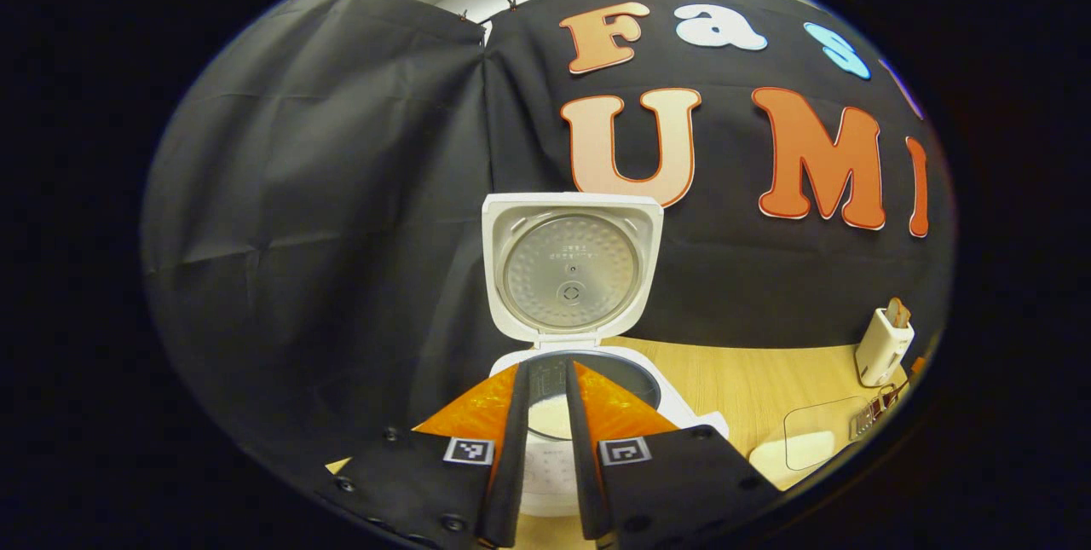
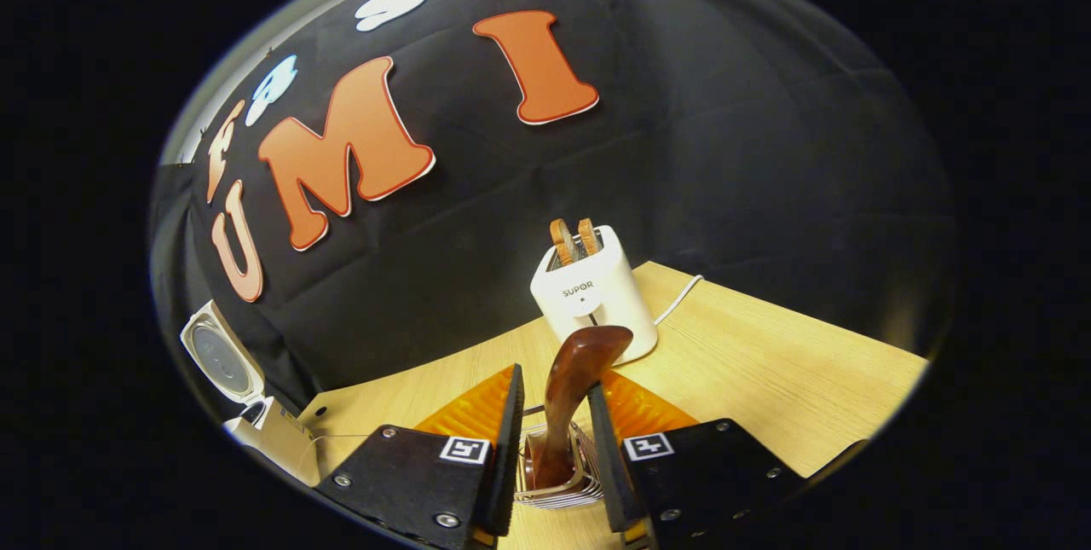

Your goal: Close the left gripper, press the button to open the rice cooker; take a wooden spoon from the chopstick holder with the right hand, scoop a spoonful of rice and pour it into the rice cooker, then put the wooden spoon back into the chopstick holder.

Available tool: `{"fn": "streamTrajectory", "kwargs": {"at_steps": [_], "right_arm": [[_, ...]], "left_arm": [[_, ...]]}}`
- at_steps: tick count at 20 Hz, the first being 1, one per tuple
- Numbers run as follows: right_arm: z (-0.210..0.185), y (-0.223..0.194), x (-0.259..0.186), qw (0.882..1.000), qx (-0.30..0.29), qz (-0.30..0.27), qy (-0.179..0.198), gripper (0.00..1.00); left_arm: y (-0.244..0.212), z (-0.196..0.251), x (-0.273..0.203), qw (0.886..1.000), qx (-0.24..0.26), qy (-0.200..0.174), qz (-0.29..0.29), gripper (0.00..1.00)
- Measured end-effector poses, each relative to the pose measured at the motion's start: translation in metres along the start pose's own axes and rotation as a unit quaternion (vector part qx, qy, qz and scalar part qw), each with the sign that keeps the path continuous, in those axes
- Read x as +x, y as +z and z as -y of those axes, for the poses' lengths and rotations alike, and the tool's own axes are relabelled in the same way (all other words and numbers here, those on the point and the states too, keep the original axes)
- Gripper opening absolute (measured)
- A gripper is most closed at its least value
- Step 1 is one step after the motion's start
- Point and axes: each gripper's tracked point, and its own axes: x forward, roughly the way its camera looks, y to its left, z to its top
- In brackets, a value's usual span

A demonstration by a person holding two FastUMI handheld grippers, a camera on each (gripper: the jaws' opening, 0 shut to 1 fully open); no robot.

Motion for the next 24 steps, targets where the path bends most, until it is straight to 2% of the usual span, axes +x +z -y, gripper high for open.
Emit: {"fn": "streamTrajectory", "kwargs": {"at_steps": [1, 2, 3, 8, 12, 18, 20, 24], "right_arm": [[0.002, 0.004, -0.001, 1.000, 0.003, 0.008, -0.005, 0.27], [0.002, 0.007, 0.000, 1.000, 0.015, 0.014, -0.007, 0.22], [-0.003, 0.010, -0.002, 0.999, 0.026, 0.021, -0.002, 0.25], [-0.018, 0.012, -0.006, 0.999, 0.023, 0.035, 0.014, 0.13], [-0.035, 0.029, -0.015, 0.997, 0.029, 0.052, 0.038, 0.11], [-0.057, 0.069, -0.041, 0.992, 0.003, 0.110, 0.057, 0.11], [-0.073, 0.085, -0.053, 0.989, 0.000, 0.129, 0.076, 0.11], [-0.119, 0.098, -0.078, 0.980, -0.001, 0.144, 0.141, 0.11]], "left_arm": [[-0.002, 0.002, 0.000, 1.000, 0.000, -0.002, -0.001, 0.36], [-0.004, 0.002, 0.001, 1.000, 0.003, 0.000, -0.001, 0.39], [-0.007, 0.000, 0.001, 1.000, 0.005, 0.003, 0.000, 0.39], [-0.022, 0.005, -0.002, 1.000, 0.009, -0.001, -0.007, 0.39], [-0.025, 0.004, -0.003, 1.000, 0.003, -0.004, -0.008, 0.39], [-0.029, 0.001, -0.004, 1.000, 0.005, -0.005, -0.004, 0.39], [-0.030, 0.001, -0.004, 1.000, 0.004, -0.008, -0.003, 0.39], [-0.037, 0.003, -0.001, 1.000, 0.010, -0.012, -0.005, 0.41]]}}
